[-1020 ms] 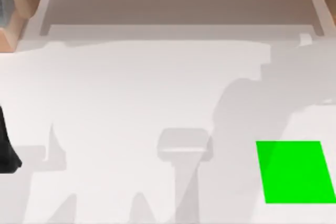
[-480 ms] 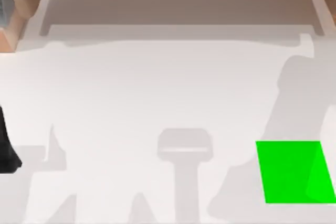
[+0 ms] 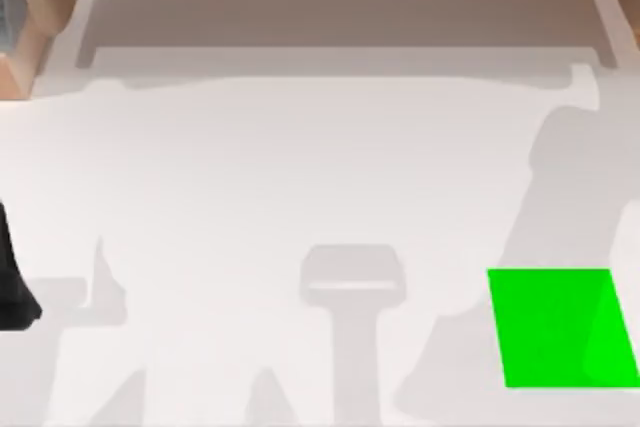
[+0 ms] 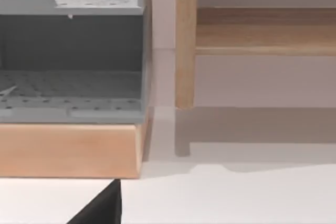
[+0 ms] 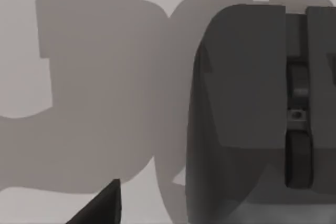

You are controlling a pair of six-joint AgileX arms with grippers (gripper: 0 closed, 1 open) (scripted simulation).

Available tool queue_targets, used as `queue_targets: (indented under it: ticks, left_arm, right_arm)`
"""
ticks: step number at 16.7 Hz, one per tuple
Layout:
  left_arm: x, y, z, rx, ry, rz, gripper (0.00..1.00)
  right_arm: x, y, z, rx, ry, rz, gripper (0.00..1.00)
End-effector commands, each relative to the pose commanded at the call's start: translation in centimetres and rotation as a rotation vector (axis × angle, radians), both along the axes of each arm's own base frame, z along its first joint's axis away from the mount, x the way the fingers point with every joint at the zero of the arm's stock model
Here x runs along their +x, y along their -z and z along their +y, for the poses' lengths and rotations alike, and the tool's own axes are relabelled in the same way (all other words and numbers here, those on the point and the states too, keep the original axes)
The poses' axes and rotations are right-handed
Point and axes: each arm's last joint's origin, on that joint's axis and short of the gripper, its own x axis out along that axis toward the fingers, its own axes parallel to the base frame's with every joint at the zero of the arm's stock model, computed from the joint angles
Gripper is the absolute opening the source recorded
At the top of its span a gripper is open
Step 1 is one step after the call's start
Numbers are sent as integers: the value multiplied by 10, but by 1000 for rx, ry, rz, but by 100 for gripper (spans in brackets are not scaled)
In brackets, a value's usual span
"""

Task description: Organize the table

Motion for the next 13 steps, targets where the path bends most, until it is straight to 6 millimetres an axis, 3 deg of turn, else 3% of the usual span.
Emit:
queue_targets:
  ticks: [13]
  left_arm:
    - [0, 0, 0, 0, 0, 0, 100]
  right_arm:
    - [0, 11, 0, -4, 1, -9, 100]
